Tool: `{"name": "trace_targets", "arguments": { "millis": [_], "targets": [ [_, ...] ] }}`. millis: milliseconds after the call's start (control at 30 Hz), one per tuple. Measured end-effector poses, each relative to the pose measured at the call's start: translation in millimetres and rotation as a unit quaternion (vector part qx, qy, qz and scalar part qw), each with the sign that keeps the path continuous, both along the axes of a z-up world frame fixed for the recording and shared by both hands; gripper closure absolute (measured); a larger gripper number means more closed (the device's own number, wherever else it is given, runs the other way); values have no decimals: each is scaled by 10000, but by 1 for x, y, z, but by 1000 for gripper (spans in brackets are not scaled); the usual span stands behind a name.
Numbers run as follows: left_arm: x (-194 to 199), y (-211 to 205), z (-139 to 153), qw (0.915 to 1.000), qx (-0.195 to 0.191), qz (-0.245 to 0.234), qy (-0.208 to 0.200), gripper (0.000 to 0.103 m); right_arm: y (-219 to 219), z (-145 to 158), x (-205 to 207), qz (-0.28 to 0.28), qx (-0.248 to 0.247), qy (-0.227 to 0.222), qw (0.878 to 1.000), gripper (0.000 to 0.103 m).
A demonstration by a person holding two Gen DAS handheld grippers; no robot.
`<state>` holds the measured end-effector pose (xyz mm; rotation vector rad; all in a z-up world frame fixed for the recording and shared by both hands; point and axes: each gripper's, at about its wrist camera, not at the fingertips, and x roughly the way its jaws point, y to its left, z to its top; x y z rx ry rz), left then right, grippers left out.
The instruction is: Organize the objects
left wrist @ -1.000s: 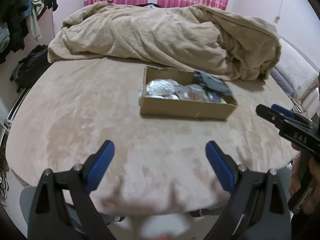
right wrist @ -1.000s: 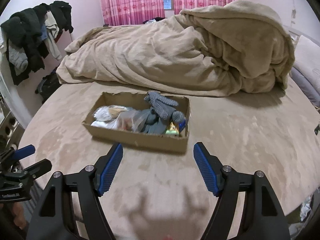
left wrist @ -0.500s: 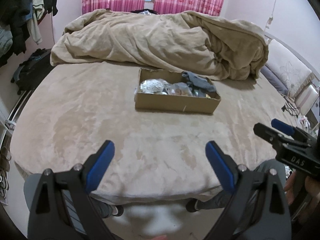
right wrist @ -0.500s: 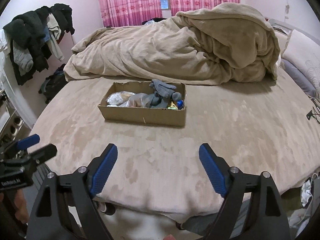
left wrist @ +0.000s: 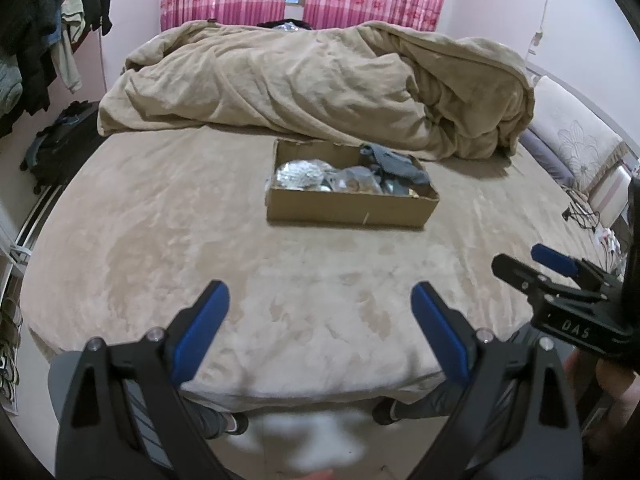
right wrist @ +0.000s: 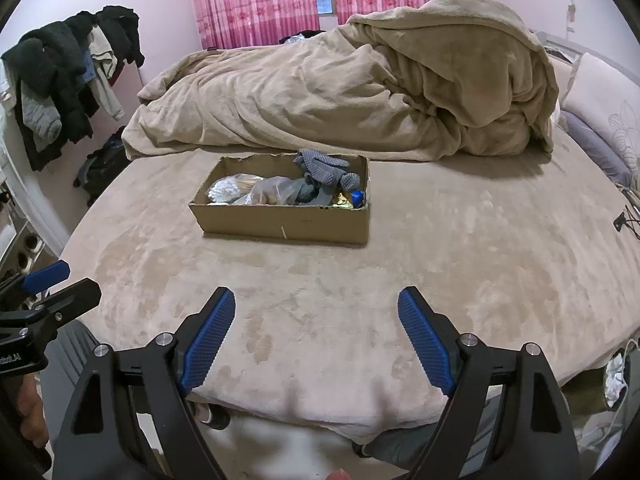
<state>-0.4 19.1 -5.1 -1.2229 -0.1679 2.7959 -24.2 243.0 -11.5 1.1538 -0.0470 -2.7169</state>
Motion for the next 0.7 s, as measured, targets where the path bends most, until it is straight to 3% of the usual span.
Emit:
{"name": "trace_targets", "arguments": {
  "millis": [700],
  "targets": [
    [-2, 2, -1, 9998, -167, 99, -1, 10, 0, -4, -2, -40, -7, -8, 10000, 17]
  ]
}}
